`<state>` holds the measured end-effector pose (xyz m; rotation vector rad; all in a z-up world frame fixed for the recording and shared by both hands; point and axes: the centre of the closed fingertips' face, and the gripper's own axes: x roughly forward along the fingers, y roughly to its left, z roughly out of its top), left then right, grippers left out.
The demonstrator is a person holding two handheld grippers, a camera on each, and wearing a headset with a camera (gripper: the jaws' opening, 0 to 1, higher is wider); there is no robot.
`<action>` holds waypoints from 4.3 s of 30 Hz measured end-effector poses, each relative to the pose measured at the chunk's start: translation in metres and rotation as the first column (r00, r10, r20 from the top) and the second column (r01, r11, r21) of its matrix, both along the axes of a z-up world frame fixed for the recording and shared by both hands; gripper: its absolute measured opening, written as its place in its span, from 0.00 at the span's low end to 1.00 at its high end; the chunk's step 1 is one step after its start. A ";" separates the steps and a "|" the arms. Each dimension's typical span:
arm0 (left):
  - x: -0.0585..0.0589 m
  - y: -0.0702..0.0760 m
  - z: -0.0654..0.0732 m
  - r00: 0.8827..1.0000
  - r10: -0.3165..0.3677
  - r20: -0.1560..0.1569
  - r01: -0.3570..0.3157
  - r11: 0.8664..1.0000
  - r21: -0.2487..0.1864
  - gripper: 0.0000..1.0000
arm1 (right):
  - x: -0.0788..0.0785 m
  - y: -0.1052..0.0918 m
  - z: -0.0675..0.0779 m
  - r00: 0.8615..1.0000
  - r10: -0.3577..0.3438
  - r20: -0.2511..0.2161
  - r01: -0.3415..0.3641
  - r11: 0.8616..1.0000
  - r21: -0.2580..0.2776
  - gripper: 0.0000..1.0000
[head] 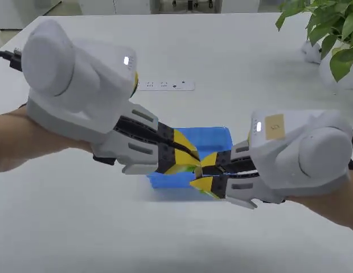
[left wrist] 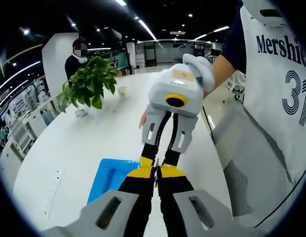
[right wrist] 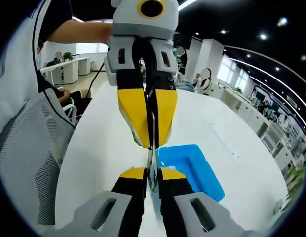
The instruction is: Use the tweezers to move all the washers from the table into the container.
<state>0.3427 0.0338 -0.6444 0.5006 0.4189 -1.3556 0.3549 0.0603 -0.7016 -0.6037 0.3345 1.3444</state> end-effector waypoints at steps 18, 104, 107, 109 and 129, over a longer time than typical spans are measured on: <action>0.055 0.002 -0.006 0.999 0.018 0.037 -0.018 1.000 0.010 0.06 | 0.059 0.006 -0.005 0.999 -0.023 0.043 0.023 1.000 -0.001 0.10; -0.003 0.029 -0.081 0.998 0.039 -0.051 -0.035 0.996 0.082 0.06 | -0.009 -0.017 -0.036 0.988 0.107 -0.113 -0.118 0.989 -0.094 0.08; -0.003 0.031 -0.093 0.997 0.046 -0.068 -0.039 0.995 0.092 0.06 | -0.010 -0.016 -0.045 0.986 0.117 -0.118 -0.130 0.984 -0.118 0.08; -0.001 0.032 -0.100 0.996 0.050 -0.077 -0.042 0.994 0.100 0.06 | -0.009 -0.015 -0.050 0.986 0.112 -0.123 -0.128 0.984 -0.125 0.08; -0.009 0.035 -0.160 0.982 0.061 -0.178 -0.030 0.985 0.169 0.06 | -0.019 -0.016 -0.105 0.979 0.095 -0.180 -0.134 0.966 -0.221 0.08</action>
